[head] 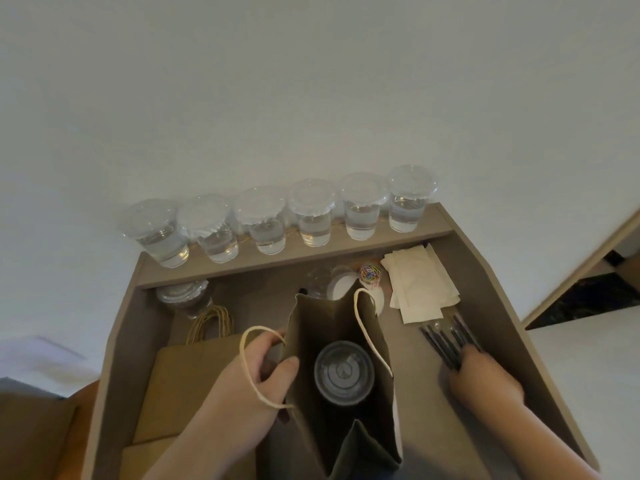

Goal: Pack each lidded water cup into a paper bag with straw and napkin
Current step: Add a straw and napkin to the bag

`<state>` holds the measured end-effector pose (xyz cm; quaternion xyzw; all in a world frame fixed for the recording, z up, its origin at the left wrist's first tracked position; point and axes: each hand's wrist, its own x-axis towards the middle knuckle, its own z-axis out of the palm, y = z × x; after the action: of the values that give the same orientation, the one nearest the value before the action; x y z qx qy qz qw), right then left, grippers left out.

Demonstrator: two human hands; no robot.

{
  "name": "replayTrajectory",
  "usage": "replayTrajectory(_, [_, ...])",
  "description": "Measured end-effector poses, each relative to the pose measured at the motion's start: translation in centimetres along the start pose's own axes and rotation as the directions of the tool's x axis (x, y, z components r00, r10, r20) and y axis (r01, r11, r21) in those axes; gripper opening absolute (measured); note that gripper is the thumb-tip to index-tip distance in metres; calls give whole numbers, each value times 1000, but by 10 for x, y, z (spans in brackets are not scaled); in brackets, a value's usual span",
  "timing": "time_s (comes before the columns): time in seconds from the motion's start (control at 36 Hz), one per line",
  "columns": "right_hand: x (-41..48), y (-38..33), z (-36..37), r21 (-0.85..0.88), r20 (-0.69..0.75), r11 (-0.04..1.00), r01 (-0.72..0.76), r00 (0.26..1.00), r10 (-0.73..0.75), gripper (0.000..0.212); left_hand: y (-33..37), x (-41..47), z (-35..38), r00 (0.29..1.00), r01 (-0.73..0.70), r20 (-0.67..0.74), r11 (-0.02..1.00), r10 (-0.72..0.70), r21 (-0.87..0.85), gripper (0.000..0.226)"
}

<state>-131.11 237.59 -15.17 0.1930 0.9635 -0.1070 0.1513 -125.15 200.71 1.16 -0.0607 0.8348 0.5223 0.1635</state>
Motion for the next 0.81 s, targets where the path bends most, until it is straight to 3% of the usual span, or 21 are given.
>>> replayTrajectory(0.28, [-10,-5,4,-230,-62,966,118,989,-135,26,-11,5,1,1000,-2,22,1000,2,-6,26])
replayTrajectory(0.64, [-13,-3,-23,-146,-13,989,29,999,-31,18,-12,9,-3,999,-22,26,1000,21,22,18])
replayTrajectory(0.81, [-22,2,-36,5,-45,999,-43,998,43,18,-12,11,-5,999,-18,37,1000,17,16,20])
